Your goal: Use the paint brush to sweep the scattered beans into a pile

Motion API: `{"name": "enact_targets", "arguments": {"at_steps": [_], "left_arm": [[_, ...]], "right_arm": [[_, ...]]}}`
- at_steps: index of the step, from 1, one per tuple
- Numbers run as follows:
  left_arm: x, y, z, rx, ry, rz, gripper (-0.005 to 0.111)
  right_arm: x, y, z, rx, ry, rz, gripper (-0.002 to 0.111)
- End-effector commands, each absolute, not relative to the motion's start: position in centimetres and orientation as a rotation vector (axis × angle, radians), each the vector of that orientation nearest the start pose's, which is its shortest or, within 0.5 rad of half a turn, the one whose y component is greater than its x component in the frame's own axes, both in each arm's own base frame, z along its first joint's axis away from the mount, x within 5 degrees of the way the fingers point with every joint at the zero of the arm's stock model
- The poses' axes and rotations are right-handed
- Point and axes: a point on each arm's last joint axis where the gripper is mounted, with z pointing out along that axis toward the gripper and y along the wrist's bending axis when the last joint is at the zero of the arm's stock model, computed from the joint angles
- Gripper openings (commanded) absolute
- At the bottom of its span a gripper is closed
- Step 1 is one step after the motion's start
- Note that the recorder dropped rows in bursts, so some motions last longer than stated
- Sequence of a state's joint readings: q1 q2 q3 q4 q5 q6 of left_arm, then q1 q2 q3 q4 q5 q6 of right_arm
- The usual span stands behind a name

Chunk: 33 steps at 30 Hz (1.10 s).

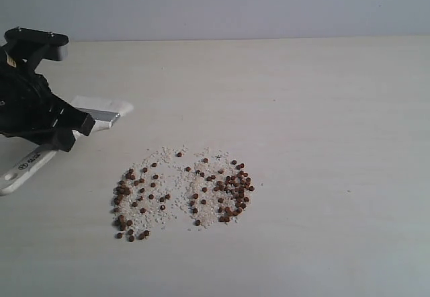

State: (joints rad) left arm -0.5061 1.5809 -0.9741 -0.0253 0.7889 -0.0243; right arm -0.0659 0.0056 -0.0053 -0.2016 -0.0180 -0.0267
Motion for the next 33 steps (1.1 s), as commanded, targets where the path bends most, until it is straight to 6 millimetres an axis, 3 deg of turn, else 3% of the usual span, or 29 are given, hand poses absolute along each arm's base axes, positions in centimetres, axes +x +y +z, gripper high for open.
{"name": "enact_targets", "arguments": {"at_steps": [1, 3, 6, 10, 13, 16, 19, 27, 33], "left_arm": [[25.1, -15.1, 22.5, 0.744, 2.837, -0.221, 0.0], [24.9, -15.2, 22.8, 0.755, 2.865, -0.238, 0.0], [24.7, -15.1, 23.1, 0.792, 2.899, -0.229, 0.0], [24.5, -15.0, 23.5, 0.823, 2.936, -0.223, 0.0], [24.3, -14.9, 23.8, 0.843, 2.973, -0.217, 0.0], [24.1, -14.9, 24.3, 0.853, 3.004, -0.226, 0.0], [23.7, -15.0, 24.7, 0.887, 3.045, -0.255, 0.0], [23.8, -16.5, 26.1, 0.965, 2.963, -0.488, 0.0], [24.1, -17.2, 27.3, 0.93, 2.923, -0.593, 0.0]], "right_arm": [[5.4, -0.1, 22.5, -0.057, 1.355, -0.14, 0.0], [5.3, -0.1, 23.0, -0.007, 1.293, -0.067, 0.0], [5.2, -0.2, 23.3, 0.284, 1.24, 0.312, 0.0], [4.7, 0.2, 24.5, 0.277, 1.089, 0.44, 0.0], [3.8, 1.7, 26.2, 0.013, 0.973, 0.389, 0.0], [2.3, 4.5, 28.4, -0.446, 0.869, 0.236, 0.0], [2.1, 6.4, 29.4, -0.781, 0.904, 0.187, 0.002], [2.8, 8.4, 30.6, -1.229, 0.953, 0.39, 0.028], [2.9, 8.5, 30.5, -1.267, 0.954, 0.42, 0.044]]}}
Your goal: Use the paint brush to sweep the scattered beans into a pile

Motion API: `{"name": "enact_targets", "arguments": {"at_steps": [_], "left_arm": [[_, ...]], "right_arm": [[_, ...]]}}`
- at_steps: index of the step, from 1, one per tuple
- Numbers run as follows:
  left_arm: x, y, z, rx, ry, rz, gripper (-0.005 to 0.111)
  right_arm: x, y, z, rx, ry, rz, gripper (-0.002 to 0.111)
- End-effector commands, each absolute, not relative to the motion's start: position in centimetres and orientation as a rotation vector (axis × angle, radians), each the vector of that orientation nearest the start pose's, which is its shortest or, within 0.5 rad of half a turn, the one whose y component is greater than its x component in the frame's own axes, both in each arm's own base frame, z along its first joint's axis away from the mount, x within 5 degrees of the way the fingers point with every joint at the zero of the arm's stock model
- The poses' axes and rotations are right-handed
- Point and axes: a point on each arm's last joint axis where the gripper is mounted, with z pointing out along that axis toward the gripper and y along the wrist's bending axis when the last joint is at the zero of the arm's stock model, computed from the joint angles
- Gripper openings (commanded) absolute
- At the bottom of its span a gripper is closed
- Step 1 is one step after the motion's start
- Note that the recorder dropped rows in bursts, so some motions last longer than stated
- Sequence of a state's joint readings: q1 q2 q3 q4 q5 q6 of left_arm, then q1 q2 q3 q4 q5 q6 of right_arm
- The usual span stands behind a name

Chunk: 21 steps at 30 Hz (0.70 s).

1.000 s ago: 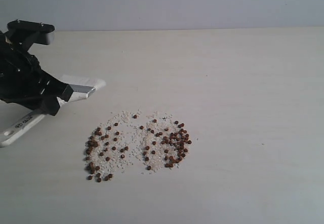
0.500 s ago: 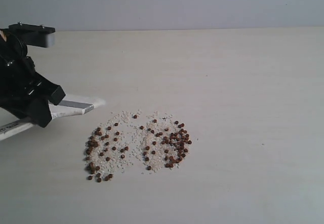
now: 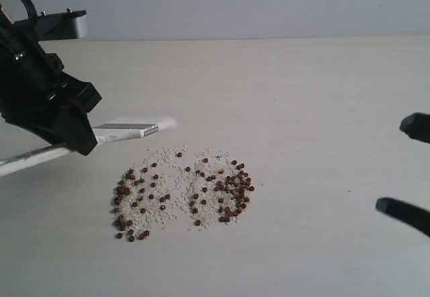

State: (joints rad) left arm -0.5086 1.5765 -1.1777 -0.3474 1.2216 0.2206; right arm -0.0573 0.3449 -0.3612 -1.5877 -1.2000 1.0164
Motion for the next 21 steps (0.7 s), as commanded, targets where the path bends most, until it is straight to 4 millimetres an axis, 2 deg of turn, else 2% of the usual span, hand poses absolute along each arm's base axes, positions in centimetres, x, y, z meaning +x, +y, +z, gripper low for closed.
{"name": "enact_targets", "arguments": {"at_steps": [1, 5, 7, 9, 11, 12, 13, 15, 21], "left_arm": [[24.1, -17.4, 27.5, 0.923, 2.918, -0.614, 0.0], [24.2, -17.7, 28.1, 0.916, 2.896, -0.65, 0.0], [24.3, -17.8, 28.4, 0.909, 2.881, -0.672, 0.0], [24.2, -18.2, 28.7, 0.9, 2.871, -0.74, 0.0], [24.1, -18.3, 28.7, 0.9, 2.864, -0.769, 0.0], [24.1, -18.3, 28.8, 0.899, 2.864, -0.771, 0.0], [24.1, -18.3, 28.7, 0.902, 2.864, -0.763, 0.0], [24.2, -18.3, 28.7, 0.921, 2.856, -0.756, 0.0], [24.7, -18.6, 27.6, 0.954, 2.88, -0.751, 0.0]], "right_arm": [[2.8, 8.5, 30.5, -1.277, 0.942, 0.43, 0.046], [2.5, 8.6, 30.4, -1.318, 0.901, 0.449, 0.047], [3.1, 8.8, 30.2, -1.332, 0.921, 0.503, 0.047], [4.6, 9.0, 29.9, -1.366, 0.961, 0.546, 0.048], [6.6, 9.6, 29.7, -1.463, 0.979, 0.552, 0.054], [8.0, 10.1, 29.7, -1.545, 0.979, 0.526, 0.06], [9.2, 10.6, 30.0, -1.555, 0.99, 0.498, 0.062], [11.0, 11.8, 29.9, -1.615, 0.945, 0.402, 0.064], [12.3, 15.2, 29.5, -1.778, 0.732, 0.244, 0.064]]}}
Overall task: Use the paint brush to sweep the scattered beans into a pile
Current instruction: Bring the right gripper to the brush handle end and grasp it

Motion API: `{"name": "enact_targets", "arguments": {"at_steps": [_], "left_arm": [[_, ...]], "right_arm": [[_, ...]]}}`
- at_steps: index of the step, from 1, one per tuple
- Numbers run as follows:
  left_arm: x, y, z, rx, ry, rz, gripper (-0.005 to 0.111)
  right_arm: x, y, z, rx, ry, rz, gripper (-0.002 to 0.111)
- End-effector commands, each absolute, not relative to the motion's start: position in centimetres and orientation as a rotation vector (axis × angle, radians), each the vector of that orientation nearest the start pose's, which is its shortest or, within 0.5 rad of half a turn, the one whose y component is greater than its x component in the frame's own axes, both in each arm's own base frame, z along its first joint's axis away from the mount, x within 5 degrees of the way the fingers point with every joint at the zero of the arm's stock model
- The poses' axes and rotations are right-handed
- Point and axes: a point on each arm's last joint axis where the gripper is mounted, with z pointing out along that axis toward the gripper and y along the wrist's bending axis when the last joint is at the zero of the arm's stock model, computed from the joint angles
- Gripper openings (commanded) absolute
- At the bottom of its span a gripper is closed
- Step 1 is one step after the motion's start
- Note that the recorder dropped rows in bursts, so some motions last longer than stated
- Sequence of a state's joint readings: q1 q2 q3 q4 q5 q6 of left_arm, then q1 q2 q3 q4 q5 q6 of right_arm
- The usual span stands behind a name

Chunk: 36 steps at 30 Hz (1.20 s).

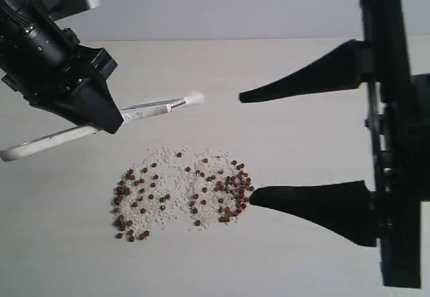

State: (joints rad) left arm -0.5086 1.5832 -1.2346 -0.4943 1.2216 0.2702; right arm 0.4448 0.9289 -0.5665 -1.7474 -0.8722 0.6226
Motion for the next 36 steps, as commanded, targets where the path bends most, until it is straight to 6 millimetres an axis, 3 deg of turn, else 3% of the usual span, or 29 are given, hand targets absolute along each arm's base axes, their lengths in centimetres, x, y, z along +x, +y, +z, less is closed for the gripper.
{"name": "enact_targets", "arguments": {"at_steps": [1, 7, 9, 13, 20, 28, 36], "left_arm": [[24.9, -18.7, 27.0, 0.958, 2.896, -0.75, 0.0], [25.1, -19.1, 26.5, 0.995, 2.886, -0.798, 0.0], [25.0, -19.4, 26.6, 1.01, 2.862, -0.849, 0.0], [25.0, -19.4, 26.6, 1.035, 2.846, -0.851, 0.0], [25.0, -19.4, 26.7, 1.05, 2.835, -0.859, 0.0], [25.0, -19.4, 26.7, 1.052, 2.834, -0.859, 0.0], [25.0, -19.4, 26.7, 1.06, 2.829, -0.858, 0.0]], "right_arm": [[12.2, 16.5, 29.0, -1.826, 0.678, 0.211, 0.064], [11.2, 21.6, 26.5, -1.999, 0.512, 0.091, 0.064], [11.2, 24.5, 25.8, -1.986, 0.522, 0.119, 0.064], [12.7, 27.1, 25.2, -1.911, 0.574, 0.14, 0.064], [14.2, 28.3, 23.1, -1.879, 0.612, 0.065, 0.064], [16.2, 28.6, 22.9, -1.723, 0.663, 0.061, 0.064], [17.3, 28.6, 21.6, -1.728, 0.697, 0.058, 0.063]]}}
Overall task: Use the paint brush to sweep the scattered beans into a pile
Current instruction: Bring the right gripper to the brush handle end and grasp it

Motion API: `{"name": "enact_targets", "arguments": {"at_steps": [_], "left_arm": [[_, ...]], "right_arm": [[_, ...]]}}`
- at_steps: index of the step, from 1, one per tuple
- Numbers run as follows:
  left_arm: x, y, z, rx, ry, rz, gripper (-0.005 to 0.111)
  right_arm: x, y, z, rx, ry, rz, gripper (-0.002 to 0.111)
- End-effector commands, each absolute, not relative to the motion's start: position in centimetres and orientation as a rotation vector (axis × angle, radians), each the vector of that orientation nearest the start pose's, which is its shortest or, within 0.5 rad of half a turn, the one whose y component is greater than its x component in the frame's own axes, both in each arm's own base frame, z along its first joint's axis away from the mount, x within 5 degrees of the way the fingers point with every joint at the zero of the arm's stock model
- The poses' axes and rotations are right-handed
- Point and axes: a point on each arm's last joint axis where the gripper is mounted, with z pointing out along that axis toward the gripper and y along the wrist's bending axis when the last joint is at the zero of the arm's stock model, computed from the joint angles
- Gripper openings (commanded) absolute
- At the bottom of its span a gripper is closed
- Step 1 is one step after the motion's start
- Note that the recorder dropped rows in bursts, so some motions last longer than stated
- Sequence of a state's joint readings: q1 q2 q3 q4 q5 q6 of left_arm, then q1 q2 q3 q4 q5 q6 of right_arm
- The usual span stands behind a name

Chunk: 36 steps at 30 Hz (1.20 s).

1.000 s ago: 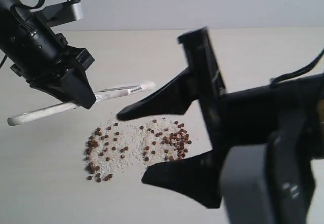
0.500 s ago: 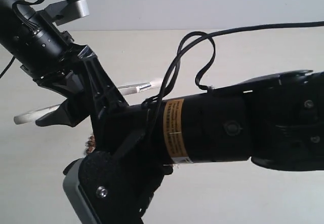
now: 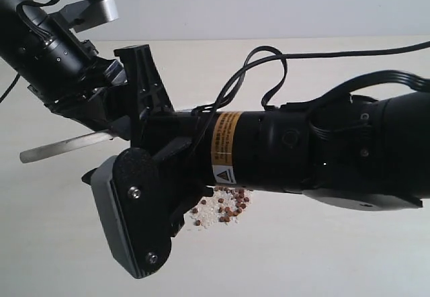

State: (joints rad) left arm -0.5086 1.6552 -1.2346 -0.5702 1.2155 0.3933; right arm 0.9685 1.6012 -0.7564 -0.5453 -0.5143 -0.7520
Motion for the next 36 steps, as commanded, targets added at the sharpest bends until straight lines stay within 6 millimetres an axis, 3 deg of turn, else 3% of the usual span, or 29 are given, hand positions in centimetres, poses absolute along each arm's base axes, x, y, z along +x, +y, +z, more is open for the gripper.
{"name": "enact_targets", "arguments": {"at_steps": [1, 8, 13, 36], "left_arm": [[25.0, -19.4, 26.7, 1.059, 2.828, -0.861, 0.0], [25.0, -19.5, 26.7, 1.053, 2.827, -0.875, 0.0], [25.0, -19.6, 26.7, 1.055, 2.822, -0.885, 0.0], [25.0, -19.6, 26.8, 1.052, 2.819, -0.898, 0.0]], "right_arm": [[17.3, 28.7, 21.4, -1.729, 0.697, 0.064, 0.063], [17.8, 29.2, 19.8, -1.718, 0.721, 0.063, 0.063], [18.3, 29.5, 20.0, -1.614, 0.717, 0.047, 0.063], [19.7, 30.9, 19.9, -1.599, 0.749, 0.008, 0.047]]}}
